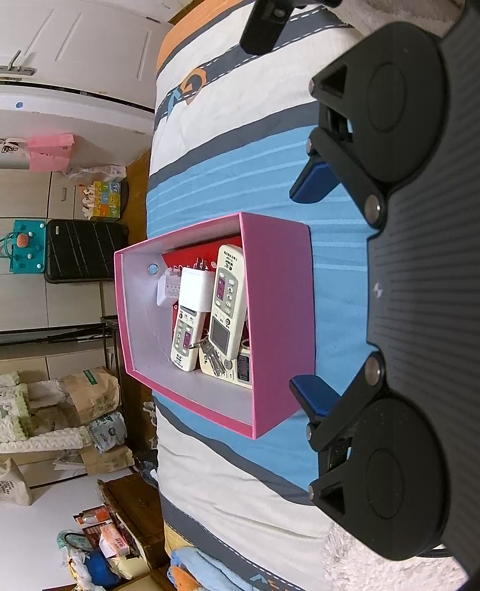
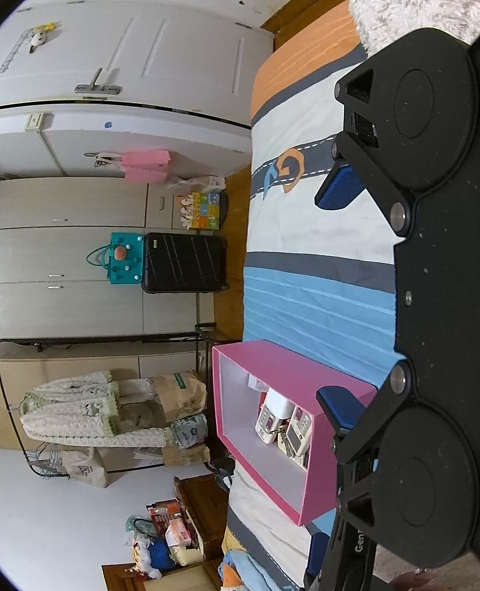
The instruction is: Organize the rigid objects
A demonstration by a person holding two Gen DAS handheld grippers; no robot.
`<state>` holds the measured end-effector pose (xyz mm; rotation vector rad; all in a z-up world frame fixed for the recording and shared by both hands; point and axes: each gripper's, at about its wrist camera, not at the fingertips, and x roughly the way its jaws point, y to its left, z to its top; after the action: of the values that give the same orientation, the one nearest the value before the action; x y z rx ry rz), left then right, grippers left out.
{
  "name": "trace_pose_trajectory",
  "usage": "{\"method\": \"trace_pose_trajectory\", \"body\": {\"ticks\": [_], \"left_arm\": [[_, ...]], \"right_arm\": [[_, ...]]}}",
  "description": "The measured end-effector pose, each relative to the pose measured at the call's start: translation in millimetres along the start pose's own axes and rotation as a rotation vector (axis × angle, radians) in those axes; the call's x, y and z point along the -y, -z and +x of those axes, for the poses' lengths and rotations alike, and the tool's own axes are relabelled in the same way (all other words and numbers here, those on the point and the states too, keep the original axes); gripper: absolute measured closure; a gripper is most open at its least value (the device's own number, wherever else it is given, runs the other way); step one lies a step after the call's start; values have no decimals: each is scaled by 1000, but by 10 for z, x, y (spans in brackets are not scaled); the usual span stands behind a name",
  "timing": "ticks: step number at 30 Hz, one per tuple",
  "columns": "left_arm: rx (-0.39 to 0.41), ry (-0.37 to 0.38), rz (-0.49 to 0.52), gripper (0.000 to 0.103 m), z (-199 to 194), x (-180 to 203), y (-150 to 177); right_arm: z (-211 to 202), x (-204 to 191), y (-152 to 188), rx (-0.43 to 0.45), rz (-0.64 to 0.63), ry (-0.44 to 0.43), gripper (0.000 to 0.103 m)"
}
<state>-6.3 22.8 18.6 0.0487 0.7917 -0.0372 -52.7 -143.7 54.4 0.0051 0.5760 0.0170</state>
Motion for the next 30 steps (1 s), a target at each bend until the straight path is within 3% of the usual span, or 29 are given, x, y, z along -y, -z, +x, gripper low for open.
{"method": "trace_pose_trajectory", "body": {"ticks": [30], "left_arm": [[-58,17,-18,2,-2,-104,6]], "right_arm": [[77,27,12,-47,9,10,0]]}}
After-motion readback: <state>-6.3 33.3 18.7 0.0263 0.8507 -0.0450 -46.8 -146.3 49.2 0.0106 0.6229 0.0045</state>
